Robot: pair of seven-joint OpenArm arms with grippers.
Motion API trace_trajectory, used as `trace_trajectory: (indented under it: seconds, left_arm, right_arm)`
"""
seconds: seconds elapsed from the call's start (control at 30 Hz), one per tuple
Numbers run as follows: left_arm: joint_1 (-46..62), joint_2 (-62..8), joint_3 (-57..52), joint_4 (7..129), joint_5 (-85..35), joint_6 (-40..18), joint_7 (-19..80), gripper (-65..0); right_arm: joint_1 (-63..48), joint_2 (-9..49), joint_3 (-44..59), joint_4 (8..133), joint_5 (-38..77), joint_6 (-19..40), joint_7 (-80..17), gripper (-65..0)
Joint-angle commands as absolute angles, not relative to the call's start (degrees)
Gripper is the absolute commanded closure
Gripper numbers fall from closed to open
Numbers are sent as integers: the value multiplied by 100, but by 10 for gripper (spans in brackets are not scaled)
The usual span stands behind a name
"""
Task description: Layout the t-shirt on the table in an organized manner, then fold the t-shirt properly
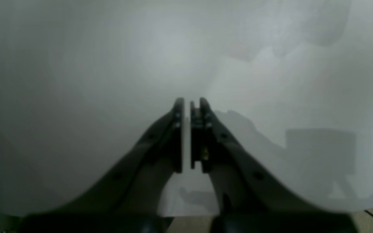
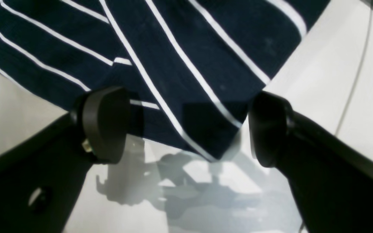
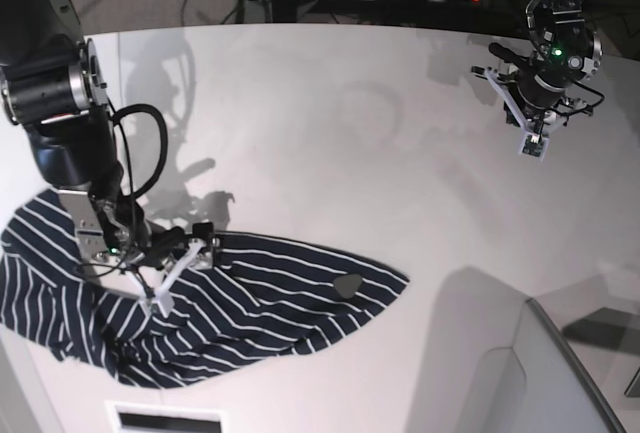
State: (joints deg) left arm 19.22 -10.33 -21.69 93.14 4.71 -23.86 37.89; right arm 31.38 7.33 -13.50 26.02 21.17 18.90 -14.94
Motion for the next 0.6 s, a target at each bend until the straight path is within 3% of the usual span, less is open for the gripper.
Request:
trace_trajectory:
  seconds: [0.0, 0.07, 0.17, 0.2, 0.57]
  left_arm:
    - [1912, -1095, -2193, 9393, 488, -2343, 3705, 0]
    - [1912, -1095, -2193, 9393, 497, -2343, 3705, 0]
    - [1912, -1095, -2193, 9393, 497, -2343, 3705, 0]
    - [1912, -1095, -2193, 9393, 497, -2343, 3705, 0]
    - [1868, -1121, -2211, 9393, 505, -2343, 3705, 0]
  right_arm:
    - [3187, 681, -1341, 2651, 2167, 1938, -1534, -459]
    - [3152, 655, -1341, 2651, 2167, 1974, -1578, -312]
    - [3090, 479, -1341, 2677, 2167, 2053, -2026, -27]
    - [3073, 409, -1341, 2747, 2167, 2149, -2264, 0]
    - [1402, -426, -1349, 5103, 2167, 2229, -3574, -6]
